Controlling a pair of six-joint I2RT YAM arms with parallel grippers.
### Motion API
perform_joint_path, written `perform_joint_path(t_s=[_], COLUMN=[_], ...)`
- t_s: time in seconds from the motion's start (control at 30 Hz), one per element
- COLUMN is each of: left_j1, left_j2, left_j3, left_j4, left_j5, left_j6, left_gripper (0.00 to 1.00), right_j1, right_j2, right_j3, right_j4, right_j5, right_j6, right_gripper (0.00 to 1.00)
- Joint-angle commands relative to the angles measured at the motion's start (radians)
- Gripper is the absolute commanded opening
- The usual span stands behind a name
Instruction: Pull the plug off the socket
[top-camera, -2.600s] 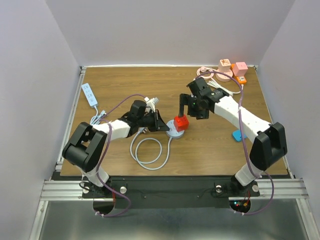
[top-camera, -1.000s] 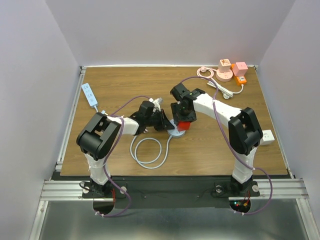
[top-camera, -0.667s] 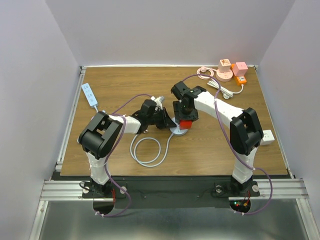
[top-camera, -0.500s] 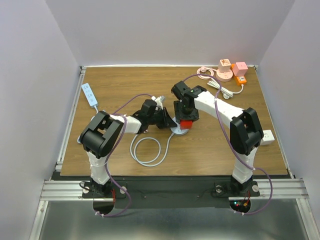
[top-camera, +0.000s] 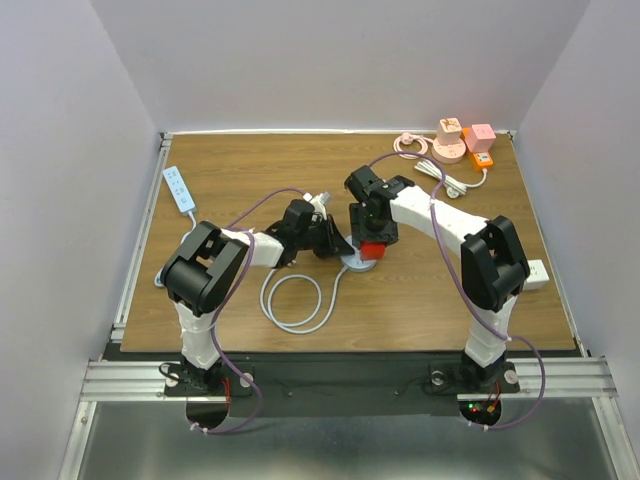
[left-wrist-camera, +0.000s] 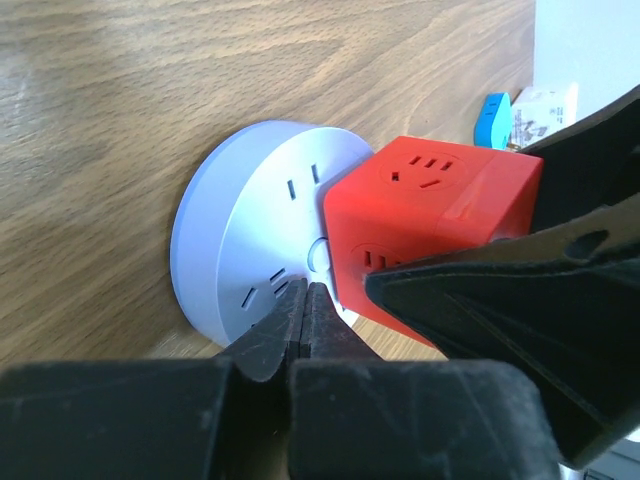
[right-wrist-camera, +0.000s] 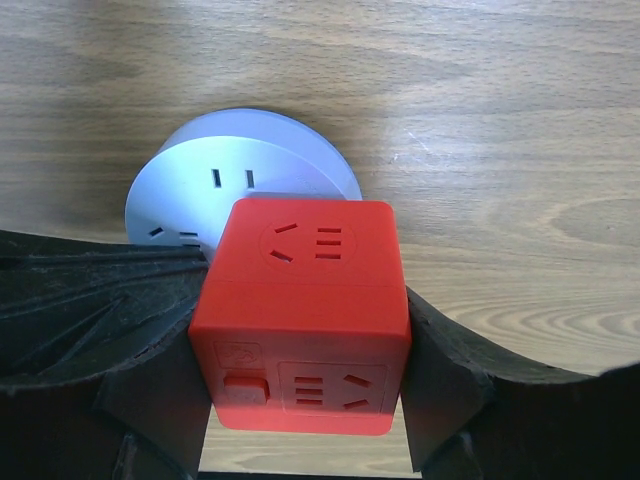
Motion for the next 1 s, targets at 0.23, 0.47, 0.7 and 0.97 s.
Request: perform_joint_path(t_s=[0.23,0.47,0.7,0.97], left_j1=[-0.016,-0.021,-0.022,-0.027], left_j2=[0.039,0.133,0.177,0.205], left_j3=[0.071,0.102,0.107,0.043], left_j4=[-0.222,-0.238,-0.265,-0.252], left_j5=[-0.091,-0.075,-0.087,-0.121], left_j6=[0.064,0.061,0.073,0.073], left_gripper=[0.0,0.0,0.0,0.0], right_j1=[0.028,0.027,0.028,0.028], right_j2=[-0.013,-0.025,-0.053,-0.064], right_j3=[0.006,-0.002,0.011,0.043], right_j4=[0.097,0.097,0.095,0.08], right_j5=[-0.119,-0.113,-0.128,-0.138], right_j6=[0.032,0.034,0.026,0.034], right_gripper=[0.0,0.01,0.62,0.01])
